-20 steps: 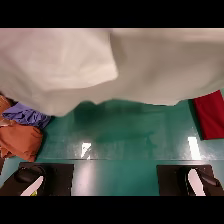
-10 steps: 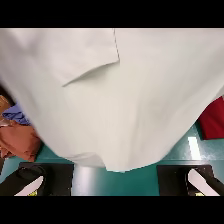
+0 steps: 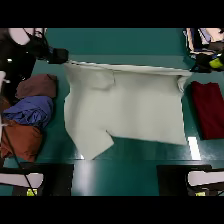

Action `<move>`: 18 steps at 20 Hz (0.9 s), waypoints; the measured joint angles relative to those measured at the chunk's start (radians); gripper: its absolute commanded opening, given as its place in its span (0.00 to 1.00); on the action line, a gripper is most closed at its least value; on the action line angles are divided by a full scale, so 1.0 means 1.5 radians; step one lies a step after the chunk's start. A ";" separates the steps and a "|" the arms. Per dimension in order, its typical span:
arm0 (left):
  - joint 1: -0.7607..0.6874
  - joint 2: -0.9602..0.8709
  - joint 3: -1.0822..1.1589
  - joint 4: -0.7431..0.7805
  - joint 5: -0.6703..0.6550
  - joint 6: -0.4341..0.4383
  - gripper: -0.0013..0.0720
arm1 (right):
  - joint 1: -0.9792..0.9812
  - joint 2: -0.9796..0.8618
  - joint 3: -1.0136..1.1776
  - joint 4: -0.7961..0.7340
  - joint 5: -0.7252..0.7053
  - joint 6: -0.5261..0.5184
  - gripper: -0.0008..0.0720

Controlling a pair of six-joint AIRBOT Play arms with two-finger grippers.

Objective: Fold the shirts.

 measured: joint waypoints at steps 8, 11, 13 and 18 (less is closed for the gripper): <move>0.010 -0.076 -0.008 -0.037 0.139 0.031 0.05 | 0.008 -0.136 0.098 -0.005 -0.075 -0.016 0.03; 0.011 -0.081 -0.025 -0.039 0.106 0.056 0.05 | 0.008 -0.128 0.058 -0.011 -0.070 -0.022 0.03; 0.011 -0.082 -0.054 -0.040 0.098 0.067 0.05 | 0.008 -0.120 0.013 -0.011 -0.077 -0.024 0.03; 0.011 -0.083 -0.133 -0.041 0.147 0.078 0.07 | 0.009 -0.113 -0.080 0.008 -0.110 -0.027 0.23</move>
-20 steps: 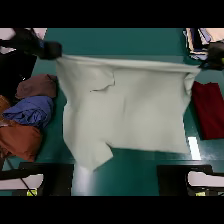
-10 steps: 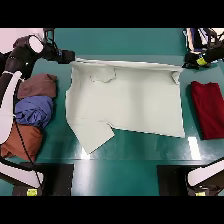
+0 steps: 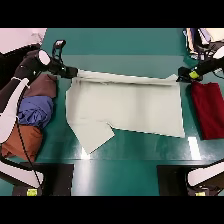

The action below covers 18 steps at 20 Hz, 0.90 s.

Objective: Fold the shirts.

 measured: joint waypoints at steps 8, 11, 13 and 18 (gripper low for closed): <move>0.012 0.043 -0.009 0.024 -0.124 -0.004 0.69 | -0.014 0.060 -0.037 0.015 0.038 -0.010 0.62; 0.023 0.117 -0.075 0.033 -0.181 -0.026 0.69 | -0.018 0.126 -0.069 0.017 0.072 -0.020 0.62; 0.027 0.181 -0.160 0.035 -0.207 -0.045 0.69 | -0.019 0.178 -0.109 0.018 0.080 -0.025 0.62; 0.030 0.352 -0.415 -0.003 -0.215 -0.096 0.69 | -0.016 0.298 -0.231 0.022 0.062 -0.028 0.62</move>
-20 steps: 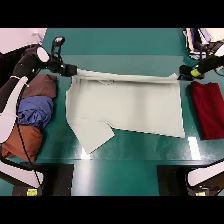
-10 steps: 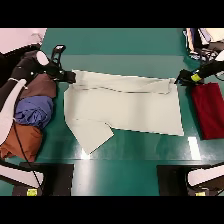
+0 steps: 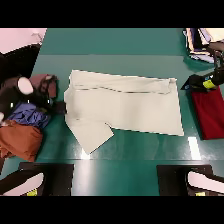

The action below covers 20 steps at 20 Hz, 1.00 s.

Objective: Fold the shirts.

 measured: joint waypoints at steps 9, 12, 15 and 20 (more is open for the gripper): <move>0.001 0.120 -0.238 -0.146 0.110 -0.031 0.69 | 0.000 0.076 -0.085 0.001 -0.023 -0.002 0.62; 0.001 0.124 -0.259 -0.182 0.162 -0.030 0.69 | 0.000 0.079 -0.089 0.002 -0.020 -0.002 0.62; -0.015 0.121 -0.267 -0.202 0.204 -0.022 0.11 | 0.000 0.080 -0.090 0.002 -0.012 -0.002 0.61; -0.032 0.126 -0.263 -0.231 0.223 -0.010 0.05 | -0.041 0.094 -0.117 -0.002 0.024 -0.010 0.61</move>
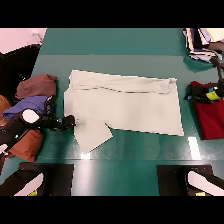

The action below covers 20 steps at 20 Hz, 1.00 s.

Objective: Fold the shirts.

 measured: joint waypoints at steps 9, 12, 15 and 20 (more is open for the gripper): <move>-0.003 0.002 0.048 -0.010 -0.029 0.036 0.05 | -0.238 0.072 -0.316 0.031 -0.025 -0.008 0.70; -0.003 0.002 0.052 -0.011 -0.031 0.042 0.05 | -0.251 0.049 -0.373 0.083 -0.061 -0.018 0.57; -0.003 0.002 0.053 -0.011 -0.037 0.048 0.05 | -0.219 0.022 -0.394 0.123 -0.087 -0.022 0.38; -0.003 0.025 0.055 0.017 -0.078 0.043 0.04 | -0.179 0.050 -0.404 0.119 -0.134 -0.027 0.03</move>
